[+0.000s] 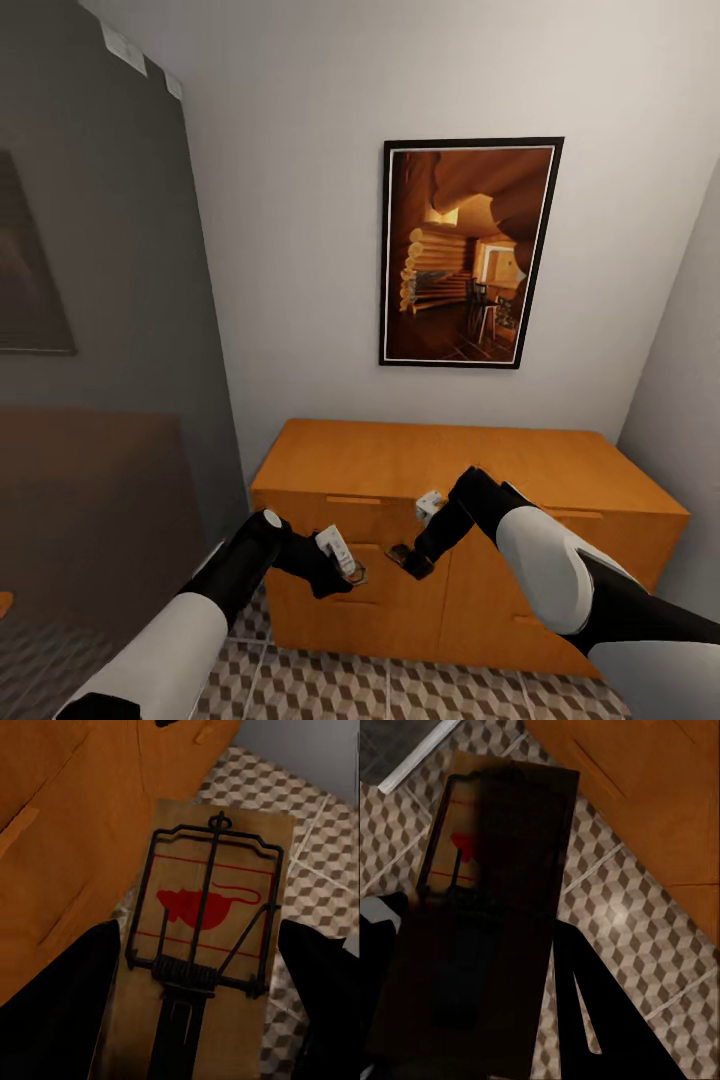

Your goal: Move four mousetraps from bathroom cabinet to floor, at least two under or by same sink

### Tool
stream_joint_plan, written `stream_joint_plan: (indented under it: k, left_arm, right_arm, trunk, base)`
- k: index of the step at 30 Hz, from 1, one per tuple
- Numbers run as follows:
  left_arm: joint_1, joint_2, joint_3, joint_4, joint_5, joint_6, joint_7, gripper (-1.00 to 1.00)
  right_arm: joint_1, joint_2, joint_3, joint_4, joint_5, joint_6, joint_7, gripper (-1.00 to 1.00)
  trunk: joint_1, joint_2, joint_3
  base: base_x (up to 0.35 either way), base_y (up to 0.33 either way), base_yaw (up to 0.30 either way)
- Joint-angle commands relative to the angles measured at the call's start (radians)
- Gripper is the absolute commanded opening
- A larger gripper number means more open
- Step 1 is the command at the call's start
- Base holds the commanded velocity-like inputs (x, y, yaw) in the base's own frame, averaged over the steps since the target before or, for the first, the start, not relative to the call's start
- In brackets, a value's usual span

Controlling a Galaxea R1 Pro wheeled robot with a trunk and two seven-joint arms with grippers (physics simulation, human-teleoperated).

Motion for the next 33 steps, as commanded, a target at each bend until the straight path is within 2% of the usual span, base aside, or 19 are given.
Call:
stream_joint_plan:
  k: [1,4,5,7,9,10,12,13,15,17,18,19,20,22,24,26,29,31,33]
  left_arm:
    - [0.0,-0.001,0.026,0.046,0.027,0.001,0.027,-1.0]
    - [0.0,0.005,0.148,0.215,0.08,-0.002,0.158,-1.0]
    - [0.0,0.008,0.171,0.24,0.084,-0.003,0.187,-1.0]
    - [-0.001,0.028,0.253,0.322,0.095,-0.007,0.306,-1.0]
    - [-0.001,0.054,0.303,0.384,0.1,-0.009,0.389,-1.0]
    - [-0.001,0.062,0.313,0.4,0.102,-0.009,0.402,-1.0]
    - [0.0,0.104,0.353,0.482,0.116,-0.018,0.434,-1.0]
    - [0.001,0.126,0.377,0.529,0.136,-0.037,0.443,-1.0]
    - [0.001,0.161,0.417,0.599,0.181,-0.087,0.458,-1.0]
    - [0.004,0.226,0.458,0.674,0.256,-0.157,0.497,-1.0]
    - [0.011,0.257,0.469,0.693,0.298,-0.18,0.525,-1.0]
    - [0.017,0.27,0.472,0.7,0.321,-0.189,0.54,-1.0]
    - [0.033,0.29,0.478,0.71,0.37,-0.202,0.568,-1.0]
    - [0.062,0.309,0.484,0.72,0.458,-0.223,0.611,-1.0]
    - [0.086,0.316,0.486,0.723,0.497,-0.254,0.63,-1.0]
    - [0.117,0.321,0.487,0.726,0.522,-0.337,0.643,-1.0]
    - [0.141,0.323,0.488,0.727,0.535,-0.442,0.656,-1.0]
    - [0.16,0.319,0.488,0.727,0.54,-0.483,0.684,-1.0]
    - [0.167,0.31,0.488,0.727,0.542,-0.497,0.72,-1.0]
  right_arm:
    - [0.023,0.0,-0.005,0.007,-0.008,-0.005,-0.044,-1.0]
    - [0.105,-0.001,-0.064,0.015,-0.061,-0.029,-0.188,-1.0]
    - [0.119,-0.001,-0.078,0.016,-0.075,-0.039,-0.213,-1.0]
    - [0.178,-0.003,-0.124,0.017,-0.12,-0.1,-0.324,-1.0]
    - [0.229,-0.017,-0.148,0.018,-0.143,-0.171,-0.429,-1.0]
    - [0.24,-0.021,-0.152,0.018,-0.148,-0.186,-0.451,-1.0]
    - [0.279,-0.044,-0.181,0.018,-0.174,-0.222,-0.518,-1.0]
    - [0.295,-0.059,-0.209,0.018,-0.197,-0.232,-0.539,-1.0]
    - [0.321,-0.085,-0.26,0.018,-0.239,-0.246,-0.565,-1.0]
    - [0.356,-0.124,-0.317,0.018,-0.281,-0.29,-0.593,-1.0]
    - [0.372,-0.146,-0.337,0.018,-0.293,-0.324,-0.608,-1.0]
    - [0.38,-0.157,-0.345,0.018,-0.297,-0.343,-0.616,-1.0]
    - [0.396,-0.176,-0.357,0.018,-0.304,-0.382,-0.632,-1.0]
    - [0.429,-0.198,-0.371,0.018,-0.31,-0.454,-0.671,-1.0]
    - [0.454,-0.207,-0.377,0.018,-0.313,-0.494,-0.709,-1.0]
    - [0.483,-0.219,-0.397,0.018,-0.32,-0.53,-0.756,-1.0]
    - [0.511,-0.225,-0.46,0.018,-0.337,-0.573,-0.782,-1.0]
    - [0.531,-0.226,-0.514,0.018,-0.346,-0.611,-0.791,-1.0]
    - [0.541,-0.226,-0.535,0.019,-0.347,-0.626,-0.795,-1.0]
  trunk:
    - [0.0,0.0,0.0]
    - [0.0,0.0,0.0]
    - [0.0,0.0,0.0]
    - [0.0,0.0,0.0]
    - [0.0,0.0,0.0]
    - [0.0,0.0,0.0]
    - [0.0,0.0,0.0]
    - [0.0,0.0,0.0]
    - [0.0,0.0,0.0]
    - [0.0,0.0,0.0]
    - [0.0,0.0,0.0]
    - [0.0,0.0,0.0]
    - [0.0,0.0,0.0]
    - [0.0,0.0,0.0]
    - [0.0,0.0,0.0]
    - [0.0,0.0,0.0]
    - [0.0,0.0,0.0]
    - [0.0,0.0,0.0]
    - [0.0,0.0,0.0]
  base:
    - [0.0,0.0,0.0]
    - [0.0,0.0,0.0]
    - [0.0,0.0,0.0]
    - [0.0,0.0,0.0]
    - [0.0,0.0,0.0]
    - [0.0,0.0,0.0]
    - [0.0,0.0,0.0]
    - [0.0,0.0,0.0]
    - [0.0,0.0,0.0]
    - [0.0,0.0,0.0]
    - [0.0,0.0,0.0]
    - [0.0,0.0,0.0]
    - [0.0,0.0,0.0]
    - [0.0,0.0,0.0]
    - [0.0,0.0,0.0]
    - [0.0,0.0,0.0]
    - [0.0,0.0,0.0]
    - [0.0,0.0,0.0]
    - [0.0,0.0,0.0]
